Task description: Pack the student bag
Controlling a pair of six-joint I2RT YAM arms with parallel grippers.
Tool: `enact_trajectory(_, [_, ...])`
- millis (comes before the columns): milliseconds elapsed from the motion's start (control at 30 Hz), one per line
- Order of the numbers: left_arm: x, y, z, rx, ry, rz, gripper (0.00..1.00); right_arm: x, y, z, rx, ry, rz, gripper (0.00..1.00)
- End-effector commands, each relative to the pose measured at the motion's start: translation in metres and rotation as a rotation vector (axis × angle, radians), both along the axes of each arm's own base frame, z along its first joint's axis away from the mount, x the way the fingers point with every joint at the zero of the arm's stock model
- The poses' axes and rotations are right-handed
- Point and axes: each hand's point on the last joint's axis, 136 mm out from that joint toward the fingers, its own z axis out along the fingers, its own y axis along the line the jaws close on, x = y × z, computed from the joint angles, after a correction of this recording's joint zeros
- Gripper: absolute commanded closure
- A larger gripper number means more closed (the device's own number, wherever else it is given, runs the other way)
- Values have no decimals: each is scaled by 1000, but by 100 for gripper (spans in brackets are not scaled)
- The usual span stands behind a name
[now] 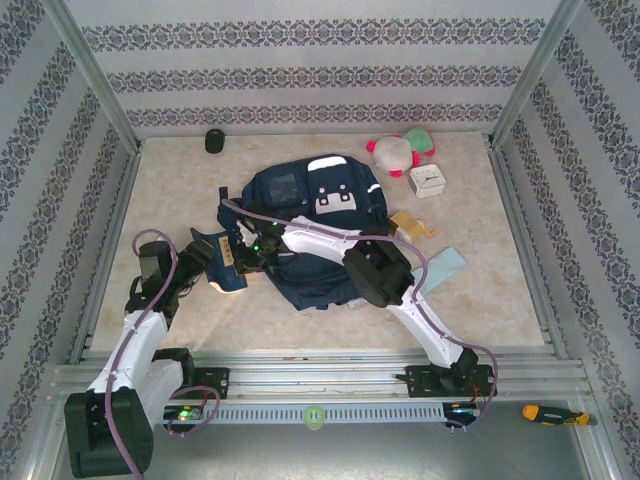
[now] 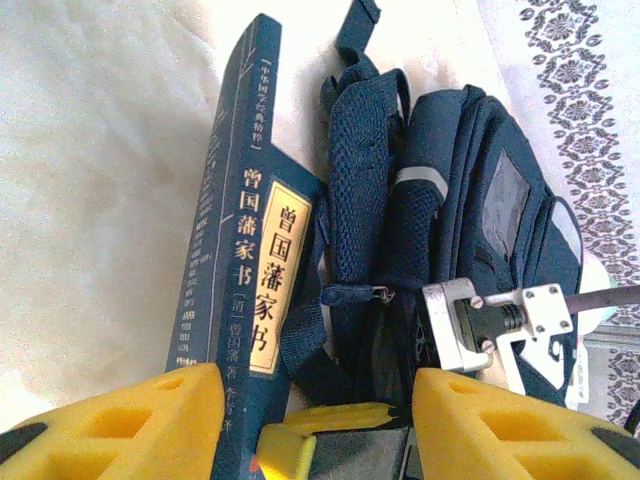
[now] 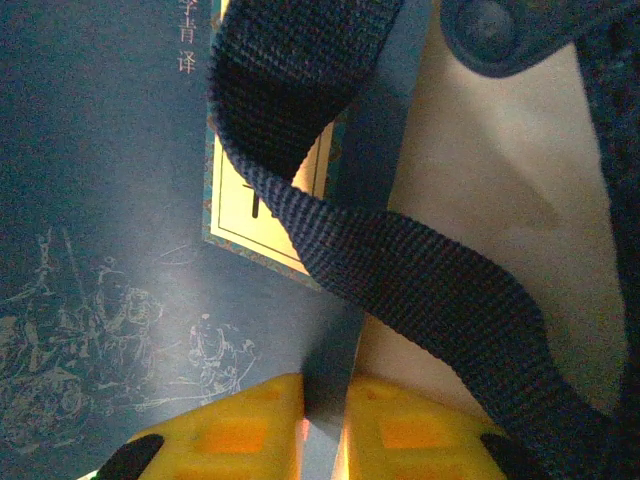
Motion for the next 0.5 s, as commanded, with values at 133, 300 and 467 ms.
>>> enact_trajectory(133, [-9, -29, -25, -97, 52, -123, 45, -11, 2, 0, 7, 24, 6, 84])
enact_trajectory(300, [-11, -19, -43, -34, 108, -87, 44, -10, 2, 0, 10, 20, -2, 84])
enact_trajectory(467, [-5, -23, -55, -57, 106, -96, 44, -10, 2, 0, 11, 25, -4, 84])
